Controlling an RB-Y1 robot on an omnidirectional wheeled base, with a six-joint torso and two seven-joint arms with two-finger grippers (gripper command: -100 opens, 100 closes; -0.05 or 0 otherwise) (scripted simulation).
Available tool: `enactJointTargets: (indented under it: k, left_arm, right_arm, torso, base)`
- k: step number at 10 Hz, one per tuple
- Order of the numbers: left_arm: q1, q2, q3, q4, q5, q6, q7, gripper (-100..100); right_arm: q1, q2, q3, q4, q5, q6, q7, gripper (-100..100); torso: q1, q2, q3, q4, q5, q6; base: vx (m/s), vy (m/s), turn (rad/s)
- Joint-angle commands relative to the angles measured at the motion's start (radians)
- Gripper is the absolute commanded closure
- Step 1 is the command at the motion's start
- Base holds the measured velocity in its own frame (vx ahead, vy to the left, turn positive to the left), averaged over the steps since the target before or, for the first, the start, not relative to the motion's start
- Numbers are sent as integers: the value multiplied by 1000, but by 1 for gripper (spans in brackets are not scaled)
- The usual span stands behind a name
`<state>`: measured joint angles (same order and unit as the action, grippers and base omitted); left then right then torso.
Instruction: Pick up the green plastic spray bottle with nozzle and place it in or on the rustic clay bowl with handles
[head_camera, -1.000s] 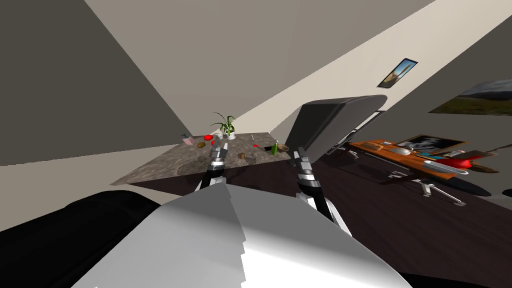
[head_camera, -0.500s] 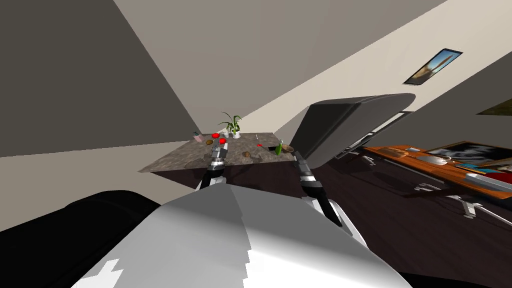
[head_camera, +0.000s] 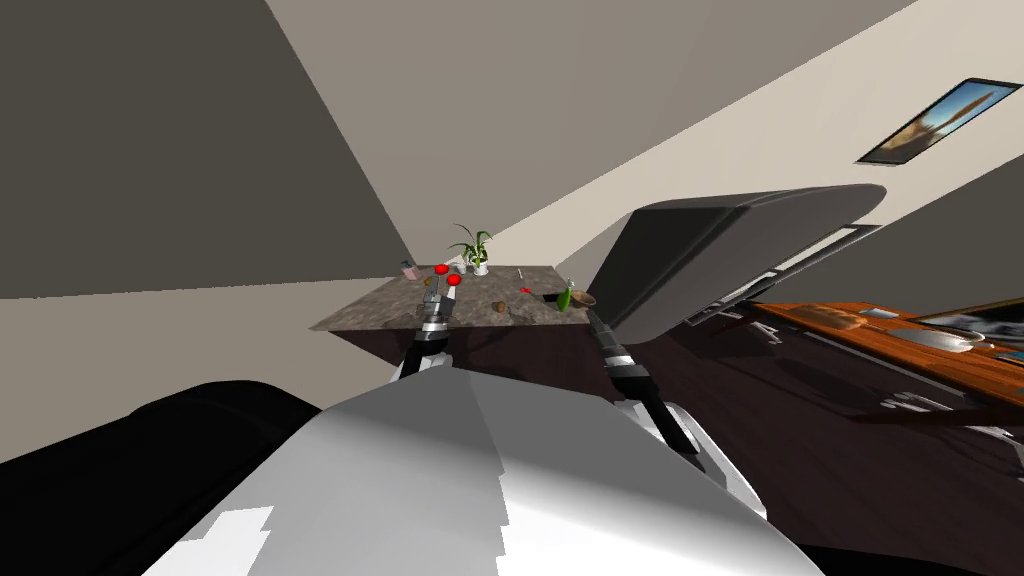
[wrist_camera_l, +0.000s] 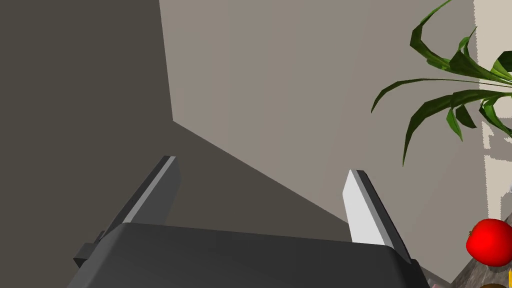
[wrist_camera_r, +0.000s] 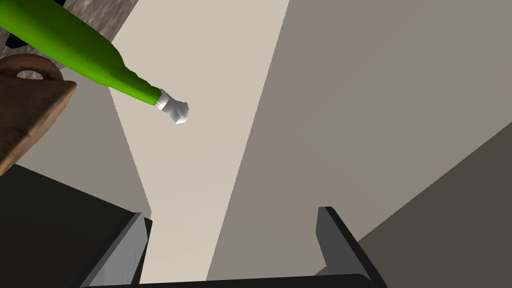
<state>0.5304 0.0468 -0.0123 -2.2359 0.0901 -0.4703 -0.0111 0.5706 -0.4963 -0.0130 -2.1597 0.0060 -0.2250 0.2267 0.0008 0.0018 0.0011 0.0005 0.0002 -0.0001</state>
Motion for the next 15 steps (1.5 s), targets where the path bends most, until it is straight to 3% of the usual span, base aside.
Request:
enactJointTargets:
  k: [1,6,9,15]
  left_arm:
    - [0,0,0,0,0,0,0,0]
    - [0,0,0,0,0,0,0,0]
    - [0,0,0,0,0,0,0,0]
    - [0,0,0,0,0,0,0,0]
  right_arm:
    - [8,-31,-11,12,-9,6,6,-100]
    - [39,-184,-41,88,-60,87,77,-100]
    - [47,-239,-47,108,-75,106,93,-100]
    - [74,-412,-70,192,-149,177,153,-100]
  torso:
    - [0,0,0,0,0,0]
    - [0,-1,-1,0,0,0]
    - [0,-2,-1,0,0,0]
    - [0,-3,-2,-1,0,0]
  base:
    - [-25,20,69]
    - [-19,31,155]
    - [-5,24,106]
    - [11,25,144]
